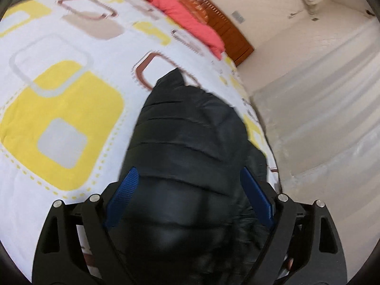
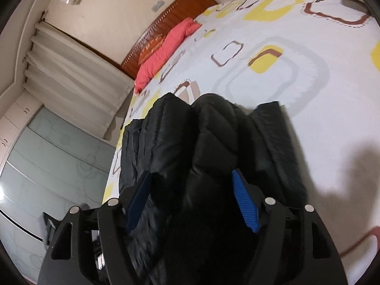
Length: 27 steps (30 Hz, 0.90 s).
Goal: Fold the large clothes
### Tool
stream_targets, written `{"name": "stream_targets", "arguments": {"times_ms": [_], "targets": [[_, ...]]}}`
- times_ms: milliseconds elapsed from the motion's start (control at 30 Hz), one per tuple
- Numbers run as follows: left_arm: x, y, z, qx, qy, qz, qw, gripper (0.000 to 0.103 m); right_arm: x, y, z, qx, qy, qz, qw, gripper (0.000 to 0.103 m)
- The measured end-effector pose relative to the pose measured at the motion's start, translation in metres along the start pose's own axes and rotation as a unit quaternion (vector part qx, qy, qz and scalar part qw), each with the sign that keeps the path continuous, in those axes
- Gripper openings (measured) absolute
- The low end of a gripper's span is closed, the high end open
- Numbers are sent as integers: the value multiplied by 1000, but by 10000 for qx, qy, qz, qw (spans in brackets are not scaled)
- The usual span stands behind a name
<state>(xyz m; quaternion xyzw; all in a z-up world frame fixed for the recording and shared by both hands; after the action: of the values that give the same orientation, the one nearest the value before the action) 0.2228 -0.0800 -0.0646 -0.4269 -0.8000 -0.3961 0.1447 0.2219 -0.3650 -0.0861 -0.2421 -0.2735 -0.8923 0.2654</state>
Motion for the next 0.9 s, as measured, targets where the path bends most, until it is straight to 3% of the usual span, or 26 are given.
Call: {"name": "stream_targets", "arguments": {"times_ms": [67, 100, 133, 233, 300, 400, 533, 700, 800, 900], "targets": [[-8, 0, 9, 14, -23, 106, 9999, 87, -9, 4, 4, 179, -189, 68, 9996, 69], [-12, 1, 10, 14, -44, 147, 9999, 87, -13, 6, 3, 275, -304, 130, 9991, 61], [-16, 0, 12, 34, -103, 192, 9998, 87, -15, 8, 1, 300, -276, 204, 9990, 33], [-20, -6, 10, 46, -273, 296, 9992, 87, -8, 16, -18, 112, -261, 76, 9996, 22], [-29, -13, 2, -114, -338, 403, 9986, 87, -4, 19, -43, -74, -348, 11, 9994, 20], [-46, -21, -13, -453, -241, 494, 9975, 87, -5, 18, -72, -414, -153, 131, 9989, 20], [-74, -34, -25, -1143, 695, 586, 9893, 87, -12, 13, -91, -448, 38, 233, 9987, 19], [-96, -40, -8, -931, 652, 663, 9913, 91, -18, 8, -100, -503, 183, 252, 9982, 18], [-102, -40, 5, -529, 372, 840, 9944, 94, -16, 7, -100, -566, 196, 258, 9979, 18], [-94, -37, 4, -528, 189, 837, 9949, 94, -15, 14, -92, -588, 178, 287, 9977, 21]]}}
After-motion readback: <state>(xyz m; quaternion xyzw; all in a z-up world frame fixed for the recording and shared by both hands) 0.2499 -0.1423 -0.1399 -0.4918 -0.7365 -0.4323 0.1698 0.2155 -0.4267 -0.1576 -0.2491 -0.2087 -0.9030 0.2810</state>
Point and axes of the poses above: each gripper's, at about its wrist camera, not at the fingertips, and x roughly against the way its jaws point, z to its left, y to its top, the point moved 4 cm from there along -x, roughly the way its jaws point, and after that the axes turned 5 degrees about -x, right-handed, at the moved point
